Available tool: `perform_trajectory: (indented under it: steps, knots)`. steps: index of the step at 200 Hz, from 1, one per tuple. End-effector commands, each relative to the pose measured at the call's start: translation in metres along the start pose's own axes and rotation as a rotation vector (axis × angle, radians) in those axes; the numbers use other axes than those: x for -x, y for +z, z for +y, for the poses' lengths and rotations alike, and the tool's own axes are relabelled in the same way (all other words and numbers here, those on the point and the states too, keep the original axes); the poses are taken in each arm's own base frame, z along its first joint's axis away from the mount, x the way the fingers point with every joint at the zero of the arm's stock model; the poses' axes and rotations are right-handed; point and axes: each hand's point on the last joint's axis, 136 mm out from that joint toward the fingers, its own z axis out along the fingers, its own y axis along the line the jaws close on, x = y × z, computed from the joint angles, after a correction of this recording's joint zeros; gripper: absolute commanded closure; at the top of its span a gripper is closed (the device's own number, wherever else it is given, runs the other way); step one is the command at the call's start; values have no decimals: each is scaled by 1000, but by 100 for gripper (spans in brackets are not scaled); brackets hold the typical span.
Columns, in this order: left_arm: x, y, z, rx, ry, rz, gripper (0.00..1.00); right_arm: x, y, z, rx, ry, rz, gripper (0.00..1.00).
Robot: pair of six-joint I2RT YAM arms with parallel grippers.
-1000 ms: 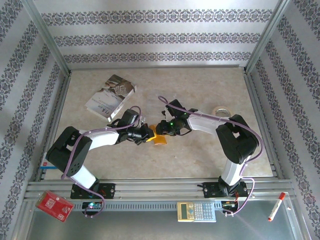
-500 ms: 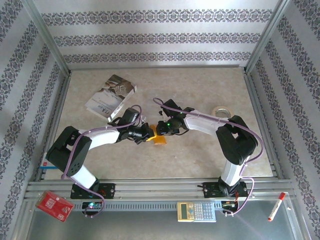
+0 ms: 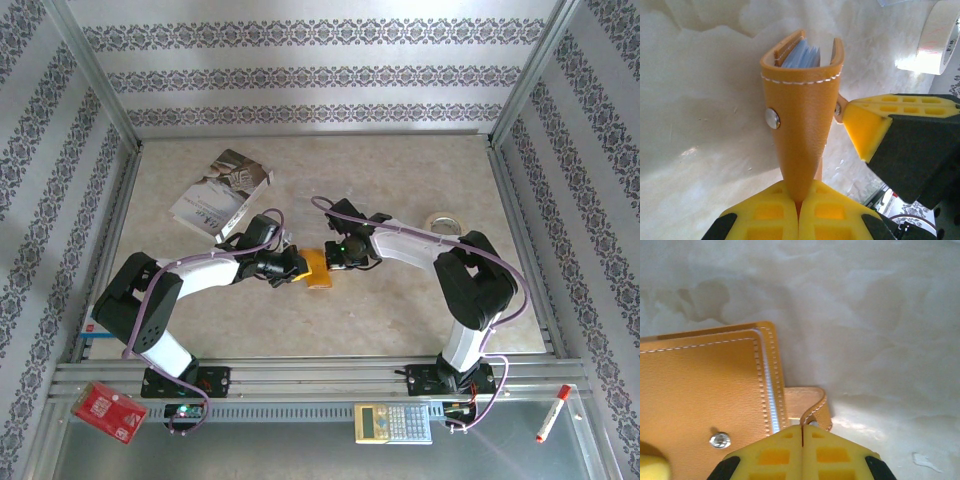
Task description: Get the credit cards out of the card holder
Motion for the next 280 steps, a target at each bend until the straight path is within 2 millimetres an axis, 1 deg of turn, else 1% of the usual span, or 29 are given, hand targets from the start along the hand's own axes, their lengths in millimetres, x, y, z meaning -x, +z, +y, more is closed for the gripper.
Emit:
perform_trajectory:
  steps: [1,16,29,49,79,100,127,150,193,209,226,229,243,252,263,272,280]
  knots:
    - [3,-2,3,42,25,-3,96,-5,-8,-29,-80,81,-13,97]
    - [1,-1,5,55,30,9,94,-1,-11,-33,-67,103,-30,89]
    - [1,0,6,56,28,15,94,0,-11,-31,-52,98,-25,82]
    - [0,2,7,56,28,21,93,-1,-5,-28,-33,86,5,77]
    - [0,4,7,51,26,26,93,0,2,-14,33,61,29,72]
    - [-1,4,8,50,26,30,93,2,5,-8,65,55,35,71]
    - [-1,4,8,49,25,30,93,3,9,-8,66,51,37,71]
    - [-1,4,9,51,25,29,93,4,12,-3,91,46,41,72]
    - [-2,4,10,53,24,31,93,7,15,-2,79,39,32,71]
    - [-2,4,10,53,24,32,93,7,16,-1,86,37,35,73]
    - [-2,4,11,57,25,33,92,9,15,3,110,37,31,80]
    - [-2,4,11,57,26,31,91,9,15,4,117,38,29,82]
    - [-2,3,11,63,37,32,86,11,12,9,139,35,17,95]
    - [-1,2,9,72,52,32,81,12,10,10,145,33,11,100]
    - [0,-2,10,106,76,34,71,13,4,10,148,30,0,100]
    - [3,-6,10,133,98,27,60,13,-2,9,146,28,-9,100]
    - [5,-9,10,158,117,22,53,13,-8,8,147,27,-21,100]
